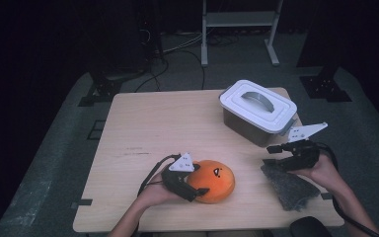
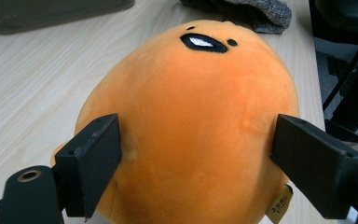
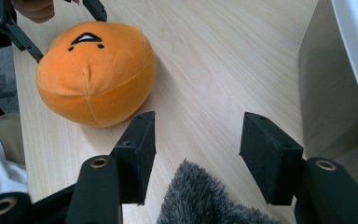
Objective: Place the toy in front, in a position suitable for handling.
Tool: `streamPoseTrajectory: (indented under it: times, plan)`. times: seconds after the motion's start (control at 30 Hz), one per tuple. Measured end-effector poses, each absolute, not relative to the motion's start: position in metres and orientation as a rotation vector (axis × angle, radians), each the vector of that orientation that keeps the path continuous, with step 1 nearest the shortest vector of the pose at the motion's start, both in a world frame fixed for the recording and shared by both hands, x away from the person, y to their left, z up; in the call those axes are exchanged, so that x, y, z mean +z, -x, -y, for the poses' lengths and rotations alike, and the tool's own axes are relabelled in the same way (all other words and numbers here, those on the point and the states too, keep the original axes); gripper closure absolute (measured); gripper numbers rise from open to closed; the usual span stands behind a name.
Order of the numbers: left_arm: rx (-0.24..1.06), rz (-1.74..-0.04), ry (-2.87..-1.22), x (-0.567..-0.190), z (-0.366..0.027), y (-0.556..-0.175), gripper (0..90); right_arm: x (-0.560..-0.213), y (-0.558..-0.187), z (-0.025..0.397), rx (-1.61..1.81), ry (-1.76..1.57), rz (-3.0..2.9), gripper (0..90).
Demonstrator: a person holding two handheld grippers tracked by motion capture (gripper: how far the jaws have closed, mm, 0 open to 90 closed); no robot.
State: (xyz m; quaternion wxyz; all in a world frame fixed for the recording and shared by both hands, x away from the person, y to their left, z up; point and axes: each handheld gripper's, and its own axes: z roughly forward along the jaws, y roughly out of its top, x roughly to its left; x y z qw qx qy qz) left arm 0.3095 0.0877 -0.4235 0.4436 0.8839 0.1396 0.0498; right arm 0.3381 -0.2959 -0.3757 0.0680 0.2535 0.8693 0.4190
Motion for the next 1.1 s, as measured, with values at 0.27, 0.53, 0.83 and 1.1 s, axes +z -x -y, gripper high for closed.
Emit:
streamPoseTrajectory:
  times: [0.27,0.53,0.83,1.1]
  plan:
    - [0.122,-0.345,-2.192,-0.424,-0.087,-0.309,14.1,-0.37,-0.345,0.293,1.262,-0.757,-2.588,41.2]
    - [0.13,-0.334,-2.204,-0.424,-0.087,-0.308,11.9,-0.356,-0.362,0.287,1.253,-0.744,-2.545,38.4]
    - [0.129,-0.333,-2.208,-0.425,-0.087,-0.307,10.5,-0.331,-0.385,0.282,1.253,-0.723,-2.496,36.1]
    - [0.128,-0.335,-2.21,-0.425,-0.087,-0.307,10.1,-0.319,-0.405,0.28,1.251,-0.737,-2.468,35.1]
